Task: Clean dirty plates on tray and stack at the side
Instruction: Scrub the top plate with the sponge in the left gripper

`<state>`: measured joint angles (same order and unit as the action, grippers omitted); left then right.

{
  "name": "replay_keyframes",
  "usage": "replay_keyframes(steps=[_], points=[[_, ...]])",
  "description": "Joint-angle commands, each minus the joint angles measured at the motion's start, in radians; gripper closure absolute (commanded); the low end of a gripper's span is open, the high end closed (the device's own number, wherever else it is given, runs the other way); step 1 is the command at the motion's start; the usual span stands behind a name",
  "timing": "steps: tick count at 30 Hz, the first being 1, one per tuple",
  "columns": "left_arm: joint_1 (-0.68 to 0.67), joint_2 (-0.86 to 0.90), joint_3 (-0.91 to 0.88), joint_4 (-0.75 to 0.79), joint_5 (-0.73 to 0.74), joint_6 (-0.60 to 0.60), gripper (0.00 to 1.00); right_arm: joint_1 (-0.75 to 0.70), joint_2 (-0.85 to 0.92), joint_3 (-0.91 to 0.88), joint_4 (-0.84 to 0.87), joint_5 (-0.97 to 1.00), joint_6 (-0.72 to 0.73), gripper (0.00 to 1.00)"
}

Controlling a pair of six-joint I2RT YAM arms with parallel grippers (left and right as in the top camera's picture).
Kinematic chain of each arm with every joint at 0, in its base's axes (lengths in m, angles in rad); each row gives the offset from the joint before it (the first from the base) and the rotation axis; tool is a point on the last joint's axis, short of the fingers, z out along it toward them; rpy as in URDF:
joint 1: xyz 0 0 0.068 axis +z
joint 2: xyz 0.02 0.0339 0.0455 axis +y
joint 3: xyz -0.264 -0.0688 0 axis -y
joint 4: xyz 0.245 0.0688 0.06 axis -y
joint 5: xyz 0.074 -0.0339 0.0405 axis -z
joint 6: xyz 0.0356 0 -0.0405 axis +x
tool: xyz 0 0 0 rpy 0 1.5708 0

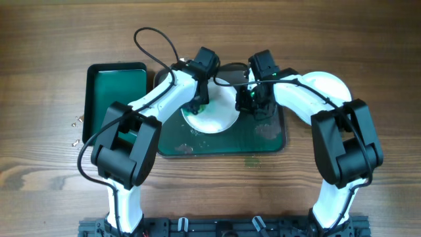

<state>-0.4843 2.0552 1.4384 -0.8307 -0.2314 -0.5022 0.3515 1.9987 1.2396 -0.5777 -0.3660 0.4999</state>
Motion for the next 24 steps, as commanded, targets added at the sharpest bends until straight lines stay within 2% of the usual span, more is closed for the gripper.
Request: replay_keyframes(steps=[1,5,7,9,13,17,18,21,24], points=[[0.009,0.010,-0.015,-0.119,0.346,0.111,0.96,0.000,0.025,-0.024,-0.011,0.017,-0.006,0.96],[0.009,0.010,-0.015,-0.101,0.716,0.259,0.96,0.000,0.025,-0.024,-0.011,0.005,-0.006,0.96],[0.009,0.010,-0.015,-0.057,0.751,0.260,0.96,0.000,0.025,-0.024,-0.015,-0.002,-0.006,0.96],[0.010,0.010,-0.015,0.011,0.726,0.260,0.96,0.000,0.025,-0.024,-0.022,-0.002,-0.006,0.96],[0.010,0.010,-0.015,0.160,0.544,0.246,0.96,0.000,0.025,-0.024,-0.033,-0.002,-0.007,0.96],[0.010,0.010,-0.015,0.233,0.209,0.174,0.96,0.000,0.025,-0.024,-0.034,-0.001,-0.011,0.96],[0.010,0.010,-0.015,0.239,0.098,0.158,0.96,0.000,0.025,-0.024,-0.034,-0.001,-0.011,0.96],[0.017,0.009,-0.014,0.224,-0.100,0.149,0.96,0.000,0.025,-0.024,-0.035,-0.001,-0.021,0.96],[0.035,0.007,0.016,0.135,-0.148,0.145,0.96,0.000,0.025,-0.024,-0.037,-0.001,-0.025,0.96]])
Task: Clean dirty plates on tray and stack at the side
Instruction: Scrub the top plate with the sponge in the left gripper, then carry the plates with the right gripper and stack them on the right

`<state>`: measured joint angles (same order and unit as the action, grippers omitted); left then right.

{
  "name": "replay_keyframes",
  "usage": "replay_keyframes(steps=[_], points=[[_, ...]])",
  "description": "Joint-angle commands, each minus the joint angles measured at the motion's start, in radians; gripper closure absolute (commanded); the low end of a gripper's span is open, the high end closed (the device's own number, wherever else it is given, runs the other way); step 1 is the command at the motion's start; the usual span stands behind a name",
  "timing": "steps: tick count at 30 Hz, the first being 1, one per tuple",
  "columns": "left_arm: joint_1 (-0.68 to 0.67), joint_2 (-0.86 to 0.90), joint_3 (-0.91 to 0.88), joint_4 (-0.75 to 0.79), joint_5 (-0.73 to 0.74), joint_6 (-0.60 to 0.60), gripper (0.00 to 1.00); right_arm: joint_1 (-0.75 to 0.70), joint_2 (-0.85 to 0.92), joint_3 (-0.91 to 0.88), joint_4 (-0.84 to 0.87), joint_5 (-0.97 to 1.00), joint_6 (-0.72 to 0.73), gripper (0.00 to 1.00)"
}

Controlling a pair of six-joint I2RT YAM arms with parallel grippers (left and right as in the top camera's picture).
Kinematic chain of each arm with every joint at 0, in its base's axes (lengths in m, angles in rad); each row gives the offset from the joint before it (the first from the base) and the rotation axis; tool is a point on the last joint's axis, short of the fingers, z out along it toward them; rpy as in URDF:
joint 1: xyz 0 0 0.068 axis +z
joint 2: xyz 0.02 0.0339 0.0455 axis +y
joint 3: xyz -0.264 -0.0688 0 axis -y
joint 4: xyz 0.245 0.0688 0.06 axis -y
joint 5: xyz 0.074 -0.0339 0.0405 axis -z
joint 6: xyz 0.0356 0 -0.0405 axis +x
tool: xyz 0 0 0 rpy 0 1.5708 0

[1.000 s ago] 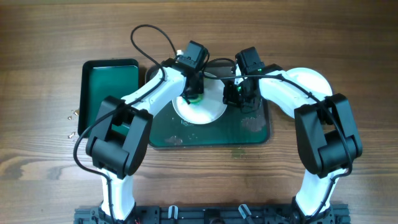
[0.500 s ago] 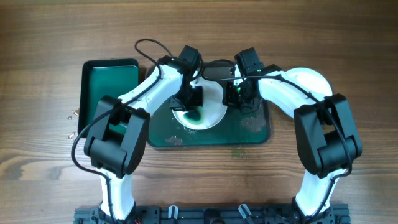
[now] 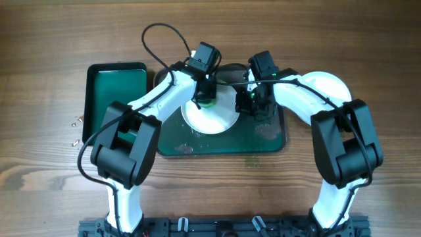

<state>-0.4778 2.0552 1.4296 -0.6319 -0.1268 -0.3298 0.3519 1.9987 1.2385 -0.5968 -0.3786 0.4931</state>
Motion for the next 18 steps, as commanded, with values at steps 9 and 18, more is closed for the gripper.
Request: replay_keyframes(steps=[9,18], points=[[0.107,-0.021,0.249,-0.464,0.045,-0.105,0.96,0.000,0.019,-0.021,-0.017,0.012,-0.050,0.96],[0.189,-0.043,0.270,-0.494,0.145,-0.097,0.96,0.012,-0.198,-0.021,-0.072,0.262,-0.087,0.96]])
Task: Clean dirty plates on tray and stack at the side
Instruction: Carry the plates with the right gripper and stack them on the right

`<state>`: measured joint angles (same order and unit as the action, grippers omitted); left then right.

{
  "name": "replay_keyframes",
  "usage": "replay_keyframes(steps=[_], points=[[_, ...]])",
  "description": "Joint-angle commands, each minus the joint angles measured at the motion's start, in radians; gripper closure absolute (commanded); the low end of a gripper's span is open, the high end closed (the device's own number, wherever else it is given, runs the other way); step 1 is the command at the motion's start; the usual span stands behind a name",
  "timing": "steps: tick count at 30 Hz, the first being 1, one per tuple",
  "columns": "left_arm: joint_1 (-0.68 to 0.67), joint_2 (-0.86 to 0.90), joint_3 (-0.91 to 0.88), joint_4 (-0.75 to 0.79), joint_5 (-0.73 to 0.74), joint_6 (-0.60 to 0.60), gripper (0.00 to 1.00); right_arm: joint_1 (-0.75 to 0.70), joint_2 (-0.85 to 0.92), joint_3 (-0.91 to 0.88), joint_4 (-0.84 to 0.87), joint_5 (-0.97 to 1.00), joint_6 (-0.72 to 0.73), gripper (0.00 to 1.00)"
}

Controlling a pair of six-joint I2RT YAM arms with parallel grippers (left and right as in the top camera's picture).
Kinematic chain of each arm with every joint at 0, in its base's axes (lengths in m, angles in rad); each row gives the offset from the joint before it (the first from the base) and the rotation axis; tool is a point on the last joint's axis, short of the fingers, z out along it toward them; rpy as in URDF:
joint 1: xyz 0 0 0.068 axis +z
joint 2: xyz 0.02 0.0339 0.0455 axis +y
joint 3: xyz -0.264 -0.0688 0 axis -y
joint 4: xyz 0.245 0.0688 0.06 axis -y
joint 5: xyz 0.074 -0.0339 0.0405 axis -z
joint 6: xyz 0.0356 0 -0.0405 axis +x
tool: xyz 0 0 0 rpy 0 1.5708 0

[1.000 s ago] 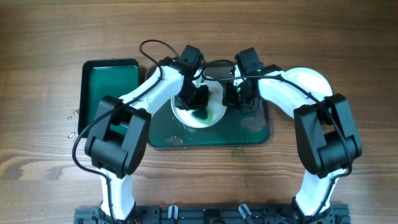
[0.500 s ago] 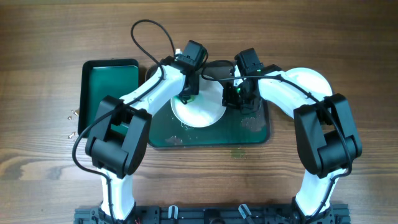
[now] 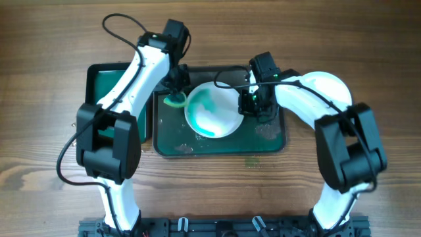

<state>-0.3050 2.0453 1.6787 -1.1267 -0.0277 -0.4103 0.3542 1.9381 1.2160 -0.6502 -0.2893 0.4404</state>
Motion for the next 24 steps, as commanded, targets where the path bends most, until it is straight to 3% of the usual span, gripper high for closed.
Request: replay_keyframes(steps=[1,7,16,20,24], points=[[0.017,-0.033,0.021,0.006,0.045,-0.016,0.96,0.016,-0.174,0.001,-0.031,0.220,-0.048,0.96],[0.016,-0.033,0.021,0.035,0.046,-0.017,0.96,0.116,-0.374,0.001,-0.142,0.708,-0.048,0.96],[0.015,-0.033,0.021,0.038,0.046,-0.017,0.96,0.387,-0.444,0.001,-0.217,1.346,-0.048,0.96],[0.015,-0.033,0.021,0.038,0.046,-0.017,0.96,0.509,-0.444,0.001,-0.219,1.551,-0.060,0.96],[0.015,-0.033,0.021,0.038,0.046,-0.017,0.96,0.576,-0.444,0.001,-0.215,1.630,-0.103,0.96]])
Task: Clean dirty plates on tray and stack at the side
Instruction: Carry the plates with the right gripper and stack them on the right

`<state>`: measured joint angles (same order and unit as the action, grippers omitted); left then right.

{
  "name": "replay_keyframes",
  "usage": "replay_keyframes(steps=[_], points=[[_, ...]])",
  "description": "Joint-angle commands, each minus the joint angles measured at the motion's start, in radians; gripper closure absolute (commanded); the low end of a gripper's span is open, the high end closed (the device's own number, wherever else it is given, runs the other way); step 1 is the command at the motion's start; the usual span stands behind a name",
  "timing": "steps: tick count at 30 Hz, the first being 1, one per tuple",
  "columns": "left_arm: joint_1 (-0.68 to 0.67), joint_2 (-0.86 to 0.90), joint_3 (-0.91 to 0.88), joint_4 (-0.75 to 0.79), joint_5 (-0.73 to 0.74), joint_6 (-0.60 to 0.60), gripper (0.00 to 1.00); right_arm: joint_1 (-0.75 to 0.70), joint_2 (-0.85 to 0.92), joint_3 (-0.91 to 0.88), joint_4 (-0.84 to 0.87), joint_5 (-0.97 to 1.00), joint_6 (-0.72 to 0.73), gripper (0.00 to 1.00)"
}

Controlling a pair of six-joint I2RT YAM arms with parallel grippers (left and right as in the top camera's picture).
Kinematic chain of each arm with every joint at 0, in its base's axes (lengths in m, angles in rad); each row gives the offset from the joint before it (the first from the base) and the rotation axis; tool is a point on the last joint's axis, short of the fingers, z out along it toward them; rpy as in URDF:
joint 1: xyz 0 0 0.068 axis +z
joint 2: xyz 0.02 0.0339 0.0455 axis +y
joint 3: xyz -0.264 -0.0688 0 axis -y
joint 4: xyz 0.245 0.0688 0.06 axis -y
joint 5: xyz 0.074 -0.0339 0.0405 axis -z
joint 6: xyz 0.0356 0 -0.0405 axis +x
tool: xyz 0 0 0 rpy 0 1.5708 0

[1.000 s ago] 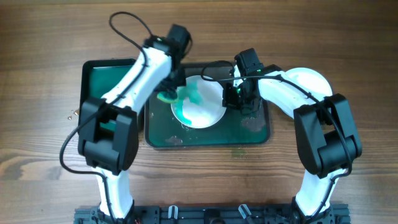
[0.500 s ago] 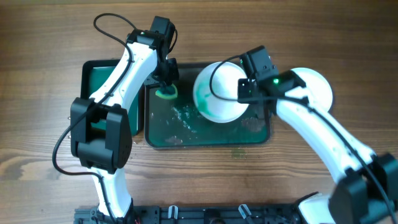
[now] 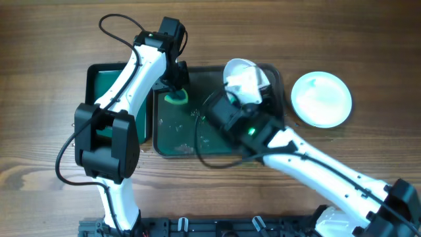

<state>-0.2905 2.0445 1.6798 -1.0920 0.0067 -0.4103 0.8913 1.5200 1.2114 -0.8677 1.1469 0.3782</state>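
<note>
A white plate [image 3: 242, 78] hangs tilted over the far right part of the dark green tray [image 3: 176, 135], with my right gripper [image 3: 250, 92] shut on its near rim. At the tray's far left corner my left gripper [image 3: 175, 87] is shut on a green sponge [image 3: 175, 99] that rests on the tray floor. Smears and crumbs mark the bare tray. A second white plate [image 3: 321, 99] lies flat on the table to the right of the tray.
A smaller green tray [image 3: 117, 92] sits against the big tray's left side. Tiny scraps [image 3: 75, 122] lie on the wood left of it. My right arm crosses the table's front right, and a black cable loops behind the left arm.
The plate that lay flat in the middle of the tray is now tilted up at the tray's far right in my right gripper. The right arm has swung round. The left gripper and sponge hardly moved.
At first my left gripper pressed the sponge on the plate in the tray while the right gripper held the plate's right rim. Then the sponge was at the plate's far edge. Later it was off the plate at the tray's left. Now the plate is raised.
</note>
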Motion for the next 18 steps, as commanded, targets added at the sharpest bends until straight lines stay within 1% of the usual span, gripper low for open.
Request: replay_keyframes(steps=[1,6,13,15,18], points=[[0.001,-0.032,0.020,0.003,0.011,-0.017,0.96,0.053,-0.026,0.006,0.002,0.210,-0.053,0.96],[0.001,-0.032,0.020,0.003,0.011,-0.017,0.96,0.071,-0.026,0.006,-0.002,0.246,-0.065,0.96],[0.001,-0.032,0.020,0.003,0.011,-0.017,0.96,0.071,-0.026,0.006,-0.002,0.233,-0.058,0.96],[0.001,-0.032,0.020,0.003,0.011,-0.017,0.96,0.070,-0.026,0.006,-0.002,0.179,-0.048,0.96],[0.001,-0.032,0.020,0.003,0.011,-0.017,0.96,0.063,-0.026,0.006,-0.020,0.039,0.023,0.96]])
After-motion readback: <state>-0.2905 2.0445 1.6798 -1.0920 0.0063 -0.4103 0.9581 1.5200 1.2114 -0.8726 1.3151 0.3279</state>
